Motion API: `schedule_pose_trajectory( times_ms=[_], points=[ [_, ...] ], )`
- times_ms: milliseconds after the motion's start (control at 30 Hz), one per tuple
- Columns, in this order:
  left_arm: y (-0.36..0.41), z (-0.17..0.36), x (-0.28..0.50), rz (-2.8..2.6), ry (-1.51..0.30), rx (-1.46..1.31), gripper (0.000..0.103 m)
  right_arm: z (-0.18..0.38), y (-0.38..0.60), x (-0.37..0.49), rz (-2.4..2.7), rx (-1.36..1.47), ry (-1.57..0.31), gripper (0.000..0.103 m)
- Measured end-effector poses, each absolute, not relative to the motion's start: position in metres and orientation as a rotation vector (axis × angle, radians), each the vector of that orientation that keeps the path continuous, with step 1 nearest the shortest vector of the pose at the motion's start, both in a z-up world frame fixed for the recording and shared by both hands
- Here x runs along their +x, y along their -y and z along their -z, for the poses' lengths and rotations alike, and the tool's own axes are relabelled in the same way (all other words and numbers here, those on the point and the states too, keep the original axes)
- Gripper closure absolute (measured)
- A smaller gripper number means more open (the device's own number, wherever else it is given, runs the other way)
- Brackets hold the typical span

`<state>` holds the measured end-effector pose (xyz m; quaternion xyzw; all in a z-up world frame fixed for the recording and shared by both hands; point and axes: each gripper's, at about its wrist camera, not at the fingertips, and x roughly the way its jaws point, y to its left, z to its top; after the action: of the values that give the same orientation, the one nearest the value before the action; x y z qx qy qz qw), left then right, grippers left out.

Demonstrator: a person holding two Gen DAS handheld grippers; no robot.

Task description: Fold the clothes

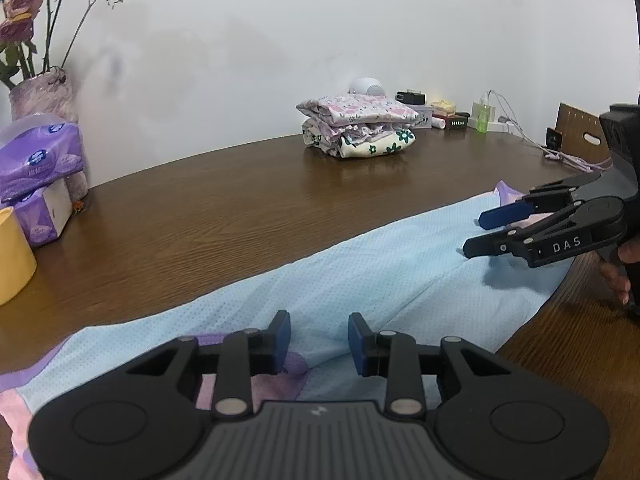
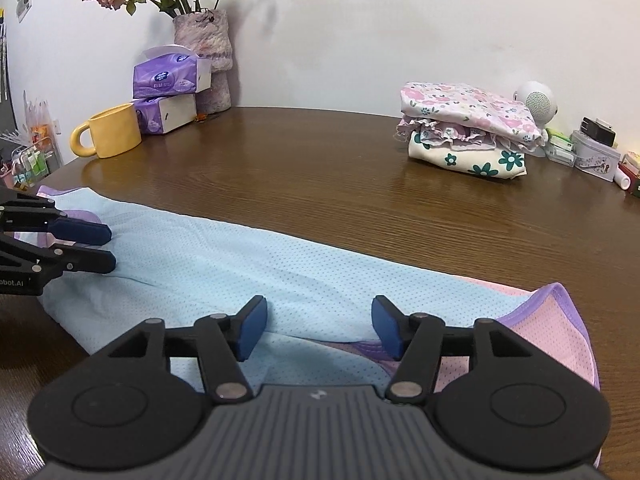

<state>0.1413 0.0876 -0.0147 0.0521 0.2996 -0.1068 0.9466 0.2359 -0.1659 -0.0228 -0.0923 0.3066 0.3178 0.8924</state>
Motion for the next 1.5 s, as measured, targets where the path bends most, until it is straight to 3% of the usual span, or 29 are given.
schedule_pose_trajectory(
  times_ms=[167,233,300,400,500,633,967,1200,1267,1400,1500],
  points=[
    [-0.092,0.0,0.128,0.221,-0.551,0.084,0.072,0.022,0.169,0.235,-0.656,-0.168,-0.625,0.043],
    [-0.101,-0.007,0.122,0.186,-0.519,0.069,0.057,0.02,0.169,0.232,-0.654,-0.171,-0.607,0.039],
    [-0.116,-0.012,0.118,0.114,-0.501,0.028,0.044,0.018,0.168,0.229,-0.668,-0.172,-0.6,0.028],
    [-0.146,-0.015,0.115,0.015,-0.487,-0.065,0.04,0.018,0.164,0.226,-0.685,-0.184,-0.601,0.024],
    [-0.173,-0.017,0.11,-0.054,-0.466,-0.169,0.026,0.017,0.163,0.225,-0.692,-0.182,-0.603,0.019],
    [-0.195,-0.019,0.104,-0.137,-0.453,-0.235,0.013,0.015,0.168,0.226,-0.695,-0.139,-0.605,0.001],
    [-0.184,-0.014,0.103,-0.187,-0.515,-0.141,0.012,0.013,0.168,0.229,-0.613,-0.114,-0.614,0.0],
    [-0.198,-0.01,0.098,-0.172,-0.525,-0.217,0.014,0.017,0.169,0.233,-0.598,-0.114,-0.625,0.0],
    [-0.202,-0.008,0.097,-0.194,-0.536,-0.226,0.022,0.018,0.171,0.236,-0.591,-0.114,-0.636,0.0],
    [-0.208,-0.001,0.099,-0.205,-0.583,-0.243,0.053,0.02,0.171,0.237,-0.551,-0.134,-0.639,0.0],
    [-0.209,0.004,0.101,-0.207,-0.618,-0.235,0.059,0.024,0.168,0.238,-0.526,-0.174,-0.643,0.0]
  ],
)
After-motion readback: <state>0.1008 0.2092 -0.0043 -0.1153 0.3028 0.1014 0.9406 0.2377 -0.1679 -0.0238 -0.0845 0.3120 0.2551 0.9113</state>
